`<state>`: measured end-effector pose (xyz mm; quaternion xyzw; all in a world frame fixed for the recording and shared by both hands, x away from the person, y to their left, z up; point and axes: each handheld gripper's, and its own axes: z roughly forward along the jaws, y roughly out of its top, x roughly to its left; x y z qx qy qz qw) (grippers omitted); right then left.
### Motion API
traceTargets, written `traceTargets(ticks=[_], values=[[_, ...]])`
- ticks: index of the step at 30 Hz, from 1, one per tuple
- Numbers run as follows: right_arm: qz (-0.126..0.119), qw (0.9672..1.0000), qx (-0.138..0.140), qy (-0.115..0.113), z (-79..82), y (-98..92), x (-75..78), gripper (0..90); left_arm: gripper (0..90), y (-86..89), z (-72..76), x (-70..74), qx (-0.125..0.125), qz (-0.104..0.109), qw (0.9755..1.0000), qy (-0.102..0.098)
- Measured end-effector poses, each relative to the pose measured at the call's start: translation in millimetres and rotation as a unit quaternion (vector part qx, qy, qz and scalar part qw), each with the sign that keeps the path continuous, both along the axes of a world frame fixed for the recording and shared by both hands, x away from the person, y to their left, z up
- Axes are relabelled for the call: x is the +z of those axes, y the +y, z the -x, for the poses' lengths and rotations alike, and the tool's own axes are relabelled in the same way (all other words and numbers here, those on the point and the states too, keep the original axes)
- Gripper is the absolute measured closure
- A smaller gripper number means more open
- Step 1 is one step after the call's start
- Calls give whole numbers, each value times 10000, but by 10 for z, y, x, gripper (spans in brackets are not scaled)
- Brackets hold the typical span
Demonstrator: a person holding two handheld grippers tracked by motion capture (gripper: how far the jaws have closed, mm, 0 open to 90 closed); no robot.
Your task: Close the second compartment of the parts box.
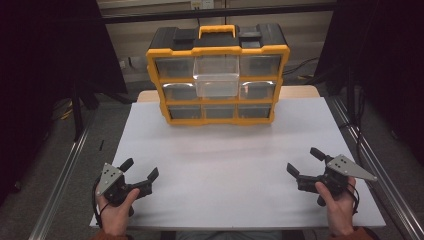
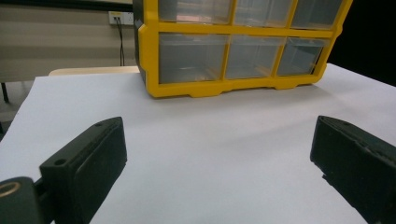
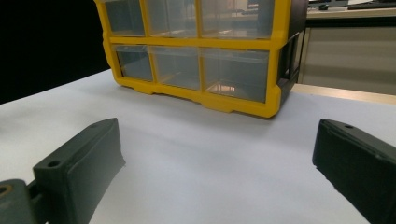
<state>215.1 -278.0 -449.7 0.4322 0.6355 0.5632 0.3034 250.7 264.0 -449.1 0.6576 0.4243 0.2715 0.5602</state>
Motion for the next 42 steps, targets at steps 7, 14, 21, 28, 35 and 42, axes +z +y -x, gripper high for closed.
traceTargets(ticks=[7, 14, 21, 28, 35, 42], values=[[-88, 9998, 166, -19, 19, 63, 15, 14, 39, -15, 0, 1, -19, -48, 10000, 6], [-103, 9988, 487, 13, -7, 166, 15, 12, 39, -21, 3, 3, -40, -114, 9999, -25], [-36, 9980, 625, -41, -10, 254, 20, 4, 38, -30, -4, -5, -67, -101, 9999, -17], [145, 9955, 929, -135, -39, 399, 49, 0, 38, -39, -11, -3, -41, -77, 10000, -23], [90, 9943, 1040, -205, -45, 492, 97, 0, 41, -31, -21, -6, 28, -58, 10000, 1], [-305, 9914, 1269, -132, -83, 623, 123, 0, 41, -42, -22, -1, 21, -96, 9999, -51]])
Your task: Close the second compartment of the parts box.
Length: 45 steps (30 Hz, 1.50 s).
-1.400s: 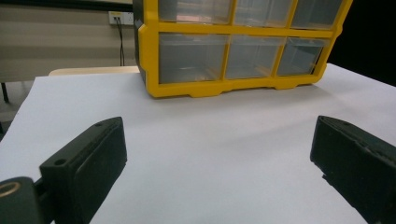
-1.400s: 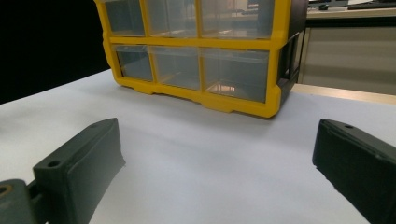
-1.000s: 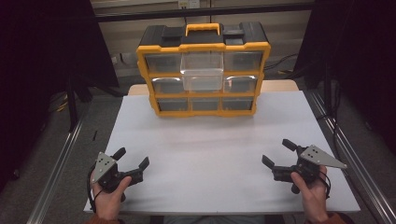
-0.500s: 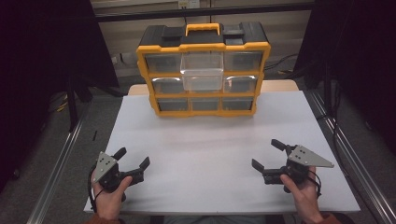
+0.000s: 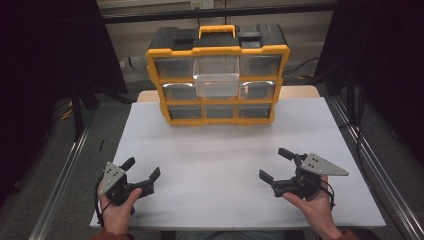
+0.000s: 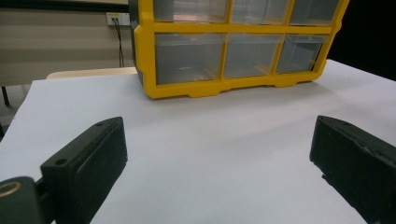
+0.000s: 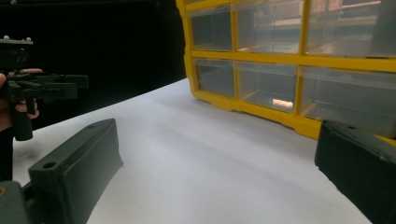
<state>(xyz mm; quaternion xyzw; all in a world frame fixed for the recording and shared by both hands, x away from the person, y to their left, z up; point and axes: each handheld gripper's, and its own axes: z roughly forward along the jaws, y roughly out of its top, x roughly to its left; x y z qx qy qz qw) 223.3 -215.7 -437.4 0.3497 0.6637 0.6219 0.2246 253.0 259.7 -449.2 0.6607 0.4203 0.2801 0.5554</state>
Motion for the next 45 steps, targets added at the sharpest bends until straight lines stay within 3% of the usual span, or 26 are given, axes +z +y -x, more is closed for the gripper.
traceTargets(ticks=[6, 7, 10, 14, 21, 22, 27, 36, 39, 43, 45], values=[[64, 9996, 237, -112, -34, 117, 32, 18, 43, -3, 0, 1, -58, -249, 9997, -18], [28, 9996, 243, -130, -42, 133, 38, 19, 44, -16, -5, -7, -50, -121, 9999, -18], [-183, 9991, 383, -65, -61, 204, 66, 57, 44, -14, -10, -7, -17, -110, 9999, 7], [-89, 9984, 499, -243, -99, 314, 104, 73, 44, -18, -11, -6, -32, -169, 9999, 2], [3, 9975, 640, -300, -160, 478, 128, 95, 44, -20, -18, -6, -69, -201, 9998, 1], [-4, 9971, 711, -260, -171, 500, 136, 123, 44, -35, -20, -8, -77, -130, 9999, -6], [-9, 9965, 801, -246, -238, 601, 184, 173, 47, -30, -28, -3, -102, -236, 9997, -9], [22, 9915, 1216, -467, -368, 791, 315, 349, 47, -29, -28, -1, -112, -197, 9997, -20], [61, 9913, 1223, -479, -386, 818, 330, 358, 46, -29, -29, -2, -99, -208, 9997, -20], [-20, 9896, 1347, -506, -439, 863, 375, 464, 46, -41, -35, -5, -87, -119, 9999, -14], [-61, 9906, 1277, -496, -469, 869, 399, 515, 46, -39, -37, -7, -102, -117, 9999, -16]])
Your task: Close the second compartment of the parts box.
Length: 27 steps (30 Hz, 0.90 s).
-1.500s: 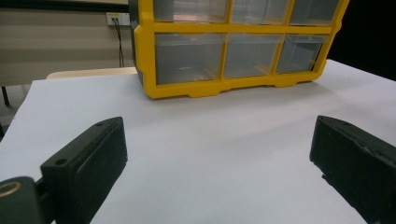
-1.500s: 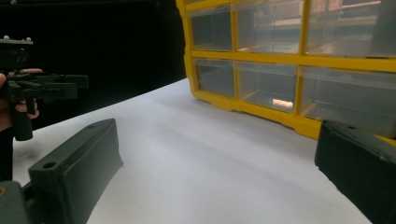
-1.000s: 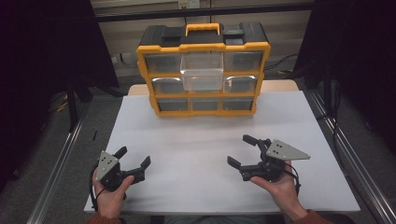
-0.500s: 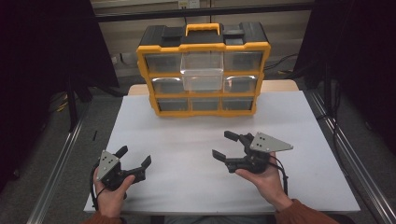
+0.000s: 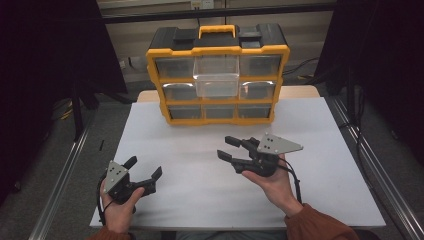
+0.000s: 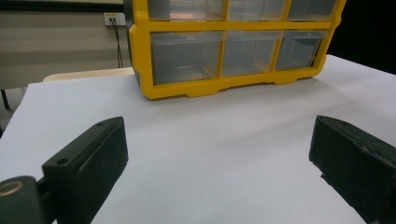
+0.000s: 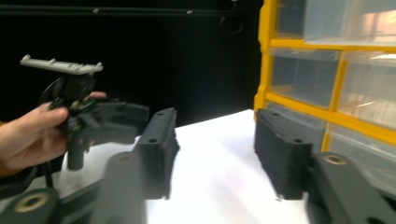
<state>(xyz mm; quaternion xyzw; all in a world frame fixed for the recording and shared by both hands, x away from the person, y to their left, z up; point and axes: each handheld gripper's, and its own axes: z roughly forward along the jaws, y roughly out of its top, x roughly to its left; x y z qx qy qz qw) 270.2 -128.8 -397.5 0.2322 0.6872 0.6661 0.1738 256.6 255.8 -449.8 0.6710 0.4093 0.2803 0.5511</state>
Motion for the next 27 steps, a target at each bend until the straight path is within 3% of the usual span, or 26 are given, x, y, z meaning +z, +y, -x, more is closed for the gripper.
traceTargets(ticks=[1, 2, 5, 10, 14, 20, 21, 27], values=[[0, 10000, 0, 0, 0, 0, 0, 515, 46, 11, 3, 3, -9, -80, 10000, 9], [-8, 10000, 16, -17, -21, 5, 15, 537, 46, 5, 1, 1, -2, -11, 10000, 2], [-16, 9999, -19, -148, -85, 31, 87, 608, 46, 10, 3, 6, 2, -60, 10000, 3], [-93, 9998, -16, -175, -156, 58, 148, 678, 46, 10, 2, 6, -5, -53, 10000, -1], [-194, 9997, -29, -142, -234, 76, 208, 809, 46, 11, 3, 6, 17, -35, 10000, 11], [-195, 9997, -43, -142, -291, 69, 247, 878, 46, 13, 2, 7, 2, -41, 10000, 16], [-238, 9996, -74, -135, -325, 63, 273, 900, 46, 4, 1, 3, 24, 42, 10000, 24], [-230, 9994, -174, -195, -407, 50, 339, 900, 46, 16, 0, 4, 5, 0, 10000, 22]])
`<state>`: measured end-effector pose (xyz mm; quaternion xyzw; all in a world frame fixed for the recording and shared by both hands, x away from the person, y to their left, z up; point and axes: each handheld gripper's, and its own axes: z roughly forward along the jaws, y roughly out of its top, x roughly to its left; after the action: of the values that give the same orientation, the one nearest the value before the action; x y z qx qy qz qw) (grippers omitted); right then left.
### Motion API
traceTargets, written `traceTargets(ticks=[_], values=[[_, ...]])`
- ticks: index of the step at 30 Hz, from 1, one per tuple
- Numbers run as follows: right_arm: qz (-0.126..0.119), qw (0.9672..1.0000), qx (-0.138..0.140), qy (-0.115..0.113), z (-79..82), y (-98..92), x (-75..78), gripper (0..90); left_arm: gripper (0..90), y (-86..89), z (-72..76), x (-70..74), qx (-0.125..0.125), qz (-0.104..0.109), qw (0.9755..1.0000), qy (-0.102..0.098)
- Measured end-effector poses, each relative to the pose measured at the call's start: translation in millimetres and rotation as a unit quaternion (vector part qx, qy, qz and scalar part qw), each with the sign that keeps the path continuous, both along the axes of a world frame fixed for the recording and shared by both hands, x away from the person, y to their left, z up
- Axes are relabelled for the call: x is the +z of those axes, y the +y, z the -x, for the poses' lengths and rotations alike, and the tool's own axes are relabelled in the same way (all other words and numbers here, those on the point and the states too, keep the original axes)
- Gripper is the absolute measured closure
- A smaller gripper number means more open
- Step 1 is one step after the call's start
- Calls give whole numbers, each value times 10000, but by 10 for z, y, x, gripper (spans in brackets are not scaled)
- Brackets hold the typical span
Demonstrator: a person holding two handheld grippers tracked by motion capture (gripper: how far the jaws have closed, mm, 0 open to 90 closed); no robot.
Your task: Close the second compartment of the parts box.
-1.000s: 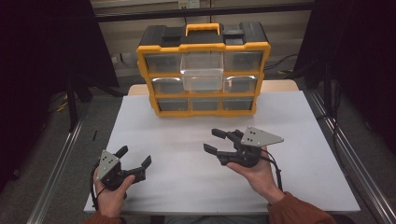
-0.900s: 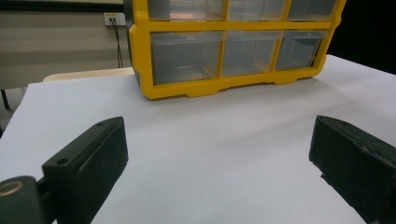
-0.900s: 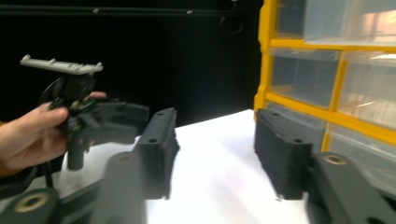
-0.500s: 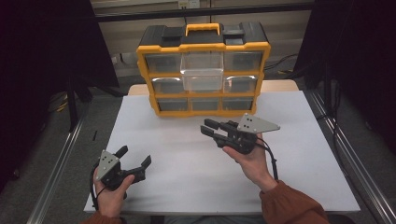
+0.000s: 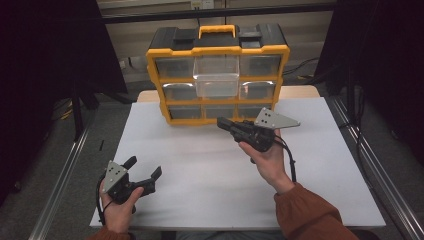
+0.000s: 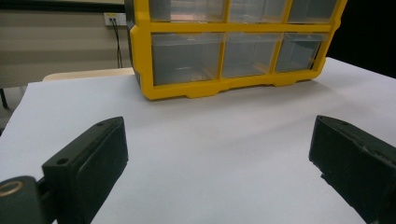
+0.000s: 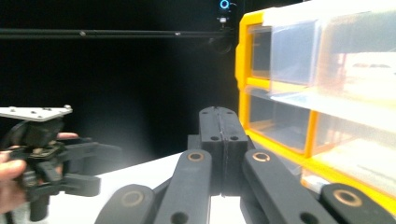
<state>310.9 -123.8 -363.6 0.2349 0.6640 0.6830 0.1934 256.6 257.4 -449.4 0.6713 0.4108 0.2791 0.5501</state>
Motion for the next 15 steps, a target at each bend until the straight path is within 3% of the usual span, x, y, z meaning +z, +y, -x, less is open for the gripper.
traceTargets(ticks=[8, 10, 15], values=[[-66, 9998, -135, -163, -132, -11, 66, 900, 46, 6, -2, -3, -36, 10, 10000, 2], [-2, 9996, -231, -182, -193, -5, 83, 900, 47, -8, 0, -4, 14, 95, 10000, -5], [97, 9993, -293, -192, -263, 9, 107, 900, 48, -1, 6, 1, 66, 65, 10000, -26]])
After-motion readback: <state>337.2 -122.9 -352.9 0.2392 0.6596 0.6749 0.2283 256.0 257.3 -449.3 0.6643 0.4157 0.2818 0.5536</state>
